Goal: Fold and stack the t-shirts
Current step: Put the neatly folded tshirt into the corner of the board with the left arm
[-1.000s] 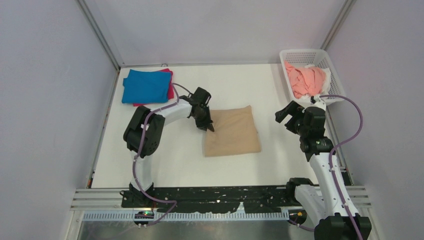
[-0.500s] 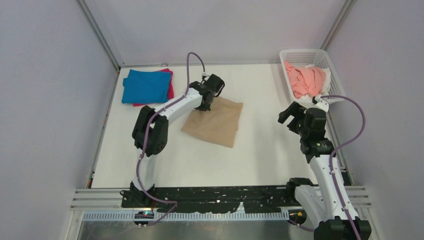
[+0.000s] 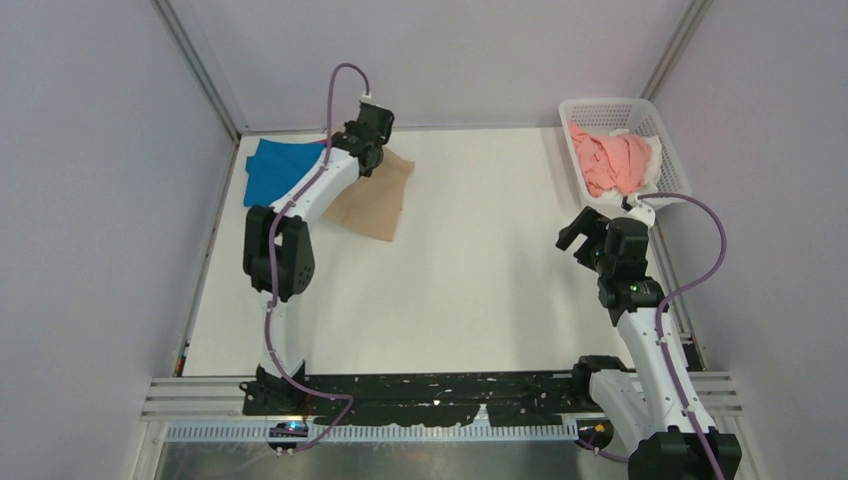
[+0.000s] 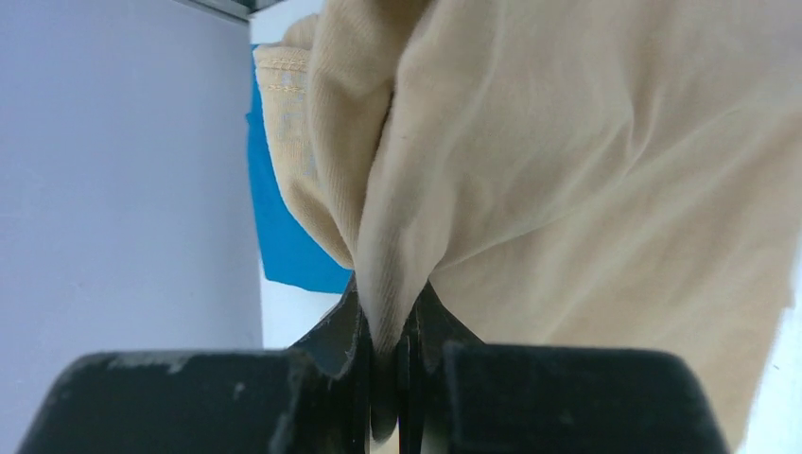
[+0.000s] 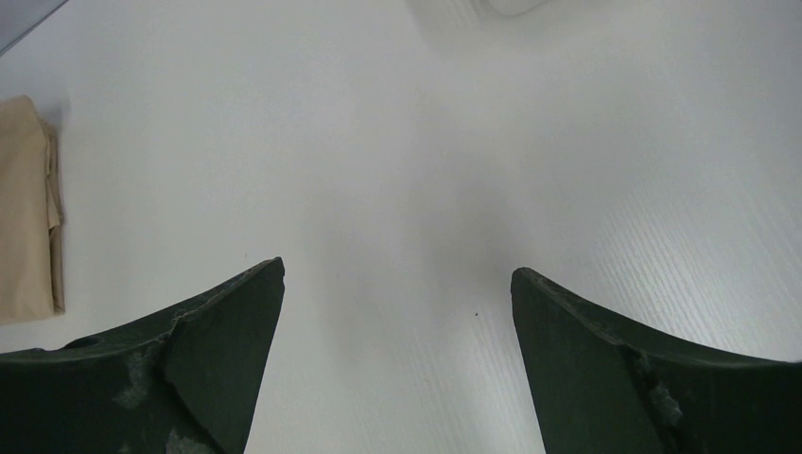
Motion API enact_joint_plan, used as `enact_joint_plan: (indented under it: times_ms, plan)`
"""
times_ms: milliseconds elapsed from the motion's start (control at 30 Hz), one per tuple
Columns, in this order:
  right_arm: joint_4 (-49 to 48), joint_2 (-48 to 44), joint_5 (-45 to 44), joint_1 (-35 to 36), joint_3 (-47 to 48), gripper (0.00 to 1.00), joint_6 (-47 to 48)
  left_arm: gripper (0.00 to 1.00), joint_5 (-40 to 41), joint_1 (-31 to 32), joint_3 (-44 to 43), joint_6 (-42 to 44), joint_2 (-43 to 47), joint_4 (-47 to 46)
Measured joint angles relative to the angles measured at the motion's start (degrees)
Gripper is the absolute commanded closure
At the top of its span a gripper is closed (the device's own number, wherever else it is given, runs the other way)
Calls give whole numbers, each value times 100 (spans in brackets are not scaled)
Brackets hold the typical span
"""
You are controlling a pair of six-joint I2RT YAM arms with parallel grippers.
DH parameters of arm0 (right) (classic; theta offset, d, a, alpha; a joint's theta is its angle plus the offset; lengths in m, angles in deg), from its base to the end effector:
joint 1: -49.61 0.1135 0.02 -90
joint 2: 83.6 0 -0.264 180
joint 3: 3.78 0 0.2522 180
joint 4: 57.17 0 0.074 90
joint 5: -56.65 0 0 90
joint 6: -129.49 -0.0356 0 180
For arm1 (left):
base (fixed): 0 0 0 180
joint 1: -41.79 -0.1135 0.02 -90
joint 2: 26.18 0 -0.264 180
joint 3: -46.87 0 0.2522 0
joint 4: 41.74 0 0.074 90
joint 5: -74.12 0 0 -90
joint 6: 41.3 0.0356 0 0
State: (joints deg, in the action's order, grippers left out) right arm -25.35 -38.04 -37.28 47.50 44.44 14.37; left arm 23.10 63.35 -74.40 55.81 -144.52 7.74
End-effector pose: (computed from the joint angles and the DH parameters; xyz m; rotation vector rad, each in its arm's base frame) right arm 0.1825 -0.0092 0.2603 0.5310 2.0142 0.1739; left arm 0.4427 -0.1508 0.2849 0.2475 2.2393 0.6715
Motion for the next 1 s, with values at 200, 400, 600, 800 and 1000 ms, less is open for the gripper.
enact_joint_plan:
  times_ms: [200, 400, 600, 800, 1000]
  plan:
    - [-2, -2, -83, 0, 0, 5, 61, 100, 0, -400, -844, 415, -13, -57]
    - [-2, 0, -160, 0, 0, 5, 101, 100, -13, -678, -1523, 529, -114, -120]
    - [-4, 24, -247, 0, 0, 5, 103, 100, -243, -1019, -1648, 306, -236, -2]
    - [0, 24, -295, 0, 0, 5, 105, 100, -688, -1469, -1829, -98, -433, 247]
    - [0, 24, -369, 0, 0, 5, 105, 100, -1126, -1965, -2181, -398, -931, 407]
